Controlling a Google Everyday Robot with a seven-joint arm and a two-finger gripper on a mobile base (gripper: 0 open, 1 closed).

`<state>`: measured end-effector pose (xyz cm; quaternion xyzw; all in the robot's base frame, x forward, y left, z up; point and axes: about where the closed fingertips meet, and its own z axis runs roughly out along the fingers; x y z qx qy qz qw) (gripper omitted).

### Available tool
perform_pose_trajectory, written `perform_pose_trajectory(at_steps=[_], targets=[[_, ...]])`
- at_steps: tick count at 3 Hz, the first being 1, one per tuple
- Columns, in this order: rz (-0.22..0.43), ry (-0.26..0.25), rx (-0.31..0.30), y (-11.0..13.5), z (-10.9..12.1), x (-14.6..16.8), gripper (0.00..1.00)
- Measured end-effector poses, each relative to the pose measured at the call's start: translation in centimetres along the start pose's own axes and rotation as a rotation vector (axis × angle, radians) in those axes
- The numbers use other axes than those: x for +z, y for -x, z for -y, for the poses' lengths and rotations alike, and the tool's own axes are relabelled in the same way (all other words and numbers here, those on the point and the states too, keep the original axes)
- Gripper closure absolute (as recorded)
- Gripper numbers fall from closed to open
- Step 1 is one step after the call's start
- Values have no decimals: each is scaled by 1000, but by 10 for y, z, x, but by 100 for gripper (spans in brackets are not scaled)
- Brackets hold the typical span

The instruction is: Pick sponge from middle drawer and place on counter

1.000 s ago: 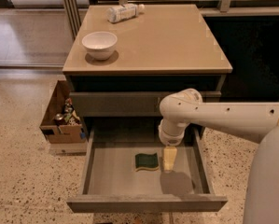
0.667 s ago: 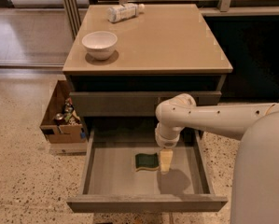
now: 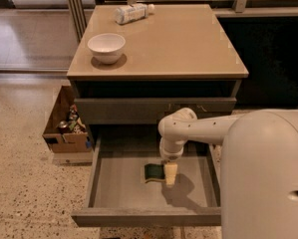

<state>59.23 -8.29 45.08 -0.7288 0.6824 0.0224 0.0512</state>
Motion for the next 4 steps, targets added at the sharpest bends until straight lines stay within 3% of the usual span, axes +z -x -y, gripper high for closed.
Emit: perform_pose_trajectory(at_steps=[2,4], targets=[[-16,-10,-30,19,2,28,0],[15,-12,-67,44,-6,57,0]])
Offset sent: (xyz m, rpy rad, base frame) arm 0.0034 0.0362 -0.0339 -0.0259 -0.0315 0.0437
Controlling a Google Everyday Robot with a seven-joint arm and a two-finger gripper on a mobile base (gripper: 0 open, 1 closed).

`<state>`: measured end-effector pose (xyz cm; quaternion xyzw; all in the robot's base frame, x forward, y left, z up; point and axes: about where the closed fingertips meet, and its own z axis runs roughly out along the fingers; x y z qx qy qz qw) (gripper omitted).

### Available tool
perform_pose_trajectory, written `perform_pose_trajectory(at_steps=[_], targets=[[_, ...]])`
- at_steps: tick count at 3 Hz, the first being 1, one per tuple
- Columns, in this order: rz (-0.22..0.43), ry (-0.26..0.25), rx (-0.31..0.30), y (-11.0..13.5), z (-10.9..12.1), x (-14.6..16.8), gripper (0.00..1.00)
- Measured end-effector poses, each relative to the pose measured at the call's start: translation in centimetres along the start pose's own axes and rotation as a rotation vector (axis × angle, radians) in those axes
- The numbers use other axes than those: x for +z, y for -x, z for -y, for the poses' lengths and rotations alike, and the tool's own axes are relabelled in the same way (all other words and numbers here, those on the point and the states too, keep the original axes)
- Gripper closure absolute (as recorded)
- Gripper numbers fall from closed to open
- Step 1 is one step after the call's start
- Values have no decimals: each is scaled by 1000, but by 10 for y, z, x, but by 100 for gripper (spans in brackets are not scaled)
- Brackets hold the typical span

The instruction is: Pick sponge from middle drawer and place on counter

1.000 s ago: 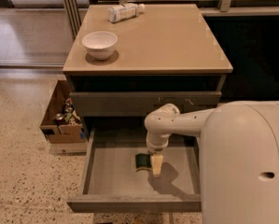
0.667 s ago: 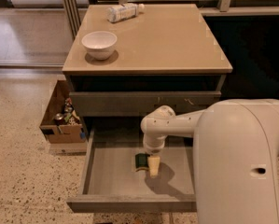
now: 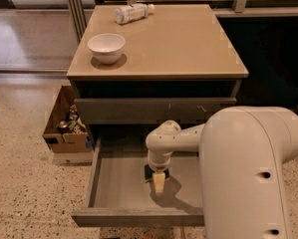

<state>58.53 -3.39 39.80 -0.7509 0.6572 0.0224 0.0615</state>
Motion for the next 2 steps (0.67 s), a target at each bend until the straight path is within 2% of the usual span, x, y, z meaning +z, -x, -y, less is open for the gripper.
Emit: perform_pose_trajectory(at_steps=[1,2], targets=[[-7,1,-3,-1,-1,6,0],[-10,23,-4,-3,-2,18,0]])
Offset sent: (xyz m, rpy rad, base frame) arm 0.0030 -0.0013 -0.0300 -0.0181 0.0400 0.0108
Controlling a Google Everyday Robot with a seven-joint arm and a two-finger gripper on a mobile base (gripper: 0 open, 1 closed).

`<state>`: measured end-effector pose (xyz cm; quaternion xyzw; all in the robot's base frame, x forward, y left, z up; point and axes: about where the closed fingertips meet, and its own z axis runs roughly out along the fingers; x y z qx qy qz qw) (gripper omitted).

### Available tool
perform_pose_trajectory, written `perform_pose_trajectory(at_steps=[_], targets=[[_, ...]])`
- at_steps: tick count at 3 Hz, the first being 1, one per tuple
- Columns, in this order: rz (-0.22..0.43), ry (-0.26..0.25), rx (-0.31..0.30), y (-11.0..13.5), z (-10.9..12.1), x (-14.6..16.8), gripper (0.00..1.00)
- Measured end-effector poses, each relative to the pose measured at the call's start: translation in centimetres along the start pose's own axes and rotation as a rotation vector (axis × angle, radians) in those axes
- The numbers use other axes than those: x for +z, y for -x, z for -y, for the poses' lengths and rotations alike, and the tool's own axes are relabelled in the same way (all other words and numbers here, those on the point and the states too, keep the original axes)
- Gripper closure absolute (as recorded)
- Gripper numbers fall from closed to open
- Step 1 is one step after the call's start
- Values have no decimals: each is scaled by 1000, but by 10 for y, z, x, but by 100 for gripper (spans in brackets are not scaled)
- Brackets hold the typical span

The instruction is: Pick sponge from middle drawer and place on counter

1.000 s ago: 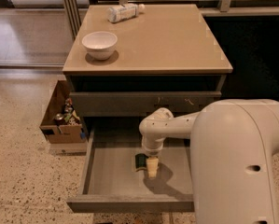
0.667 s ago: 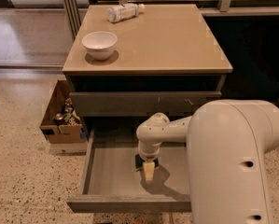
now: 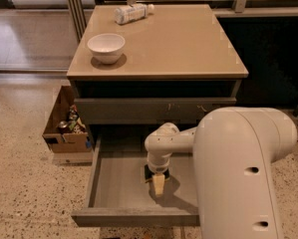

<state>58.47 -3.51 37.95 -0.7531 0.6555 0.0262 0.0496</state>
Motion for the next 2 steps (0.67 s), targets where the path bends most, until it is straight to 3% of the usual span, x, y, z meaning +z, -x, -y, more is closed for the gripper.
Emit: perform_pose_trajectory(at_steps=[1,2], targets=[[-3,52,-1,-2,0,24,0],[-3,53,-1,-2,0,25,0]])
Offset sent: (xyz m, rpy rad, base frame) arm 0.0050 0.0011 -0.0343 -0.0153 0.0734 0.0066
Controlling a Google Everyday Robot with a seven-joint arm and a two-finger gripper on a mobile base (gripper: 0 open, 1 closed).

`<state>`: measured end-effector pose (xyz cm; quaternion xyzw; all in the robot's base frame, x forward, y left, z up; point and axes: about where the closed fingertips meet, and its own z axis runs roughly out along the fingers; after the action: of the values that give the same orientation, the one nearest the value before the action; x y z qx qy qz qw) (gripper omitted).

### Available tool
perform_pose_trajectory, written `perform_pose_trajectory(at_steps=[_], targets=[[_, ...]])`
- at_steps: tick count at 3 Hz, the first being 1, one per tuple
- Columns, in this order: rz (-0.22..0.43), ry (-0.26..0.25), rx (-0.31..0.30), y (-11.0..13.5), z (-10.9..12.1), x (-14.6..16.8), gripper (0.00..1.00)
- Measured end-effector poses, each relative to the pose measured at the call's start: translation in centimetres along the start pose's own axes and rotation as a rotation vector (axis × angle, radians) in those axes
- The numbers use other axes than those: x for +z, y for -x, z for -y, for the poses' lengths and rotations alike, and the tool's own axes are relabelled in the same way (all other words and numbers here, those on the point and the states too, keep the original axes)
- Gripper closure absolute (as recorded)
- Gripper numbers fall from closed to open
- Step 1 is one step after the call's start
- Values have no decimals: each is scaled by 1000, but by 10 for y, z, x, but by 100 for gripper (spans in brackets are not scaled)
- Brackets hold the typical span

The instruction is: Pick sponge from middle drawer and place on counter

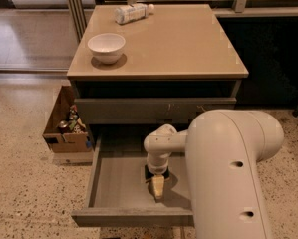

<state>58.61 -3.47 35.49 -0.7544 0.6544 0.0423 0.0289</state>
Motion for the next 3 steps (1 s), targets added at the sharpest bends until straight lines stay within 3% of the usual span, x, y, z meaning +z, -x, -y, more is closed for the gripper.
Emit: perform_pose_trajectory(at_steps=[1,3], targets=[[0,0,0,0,0,0,18],[0,0,0,0,0,0,64]])
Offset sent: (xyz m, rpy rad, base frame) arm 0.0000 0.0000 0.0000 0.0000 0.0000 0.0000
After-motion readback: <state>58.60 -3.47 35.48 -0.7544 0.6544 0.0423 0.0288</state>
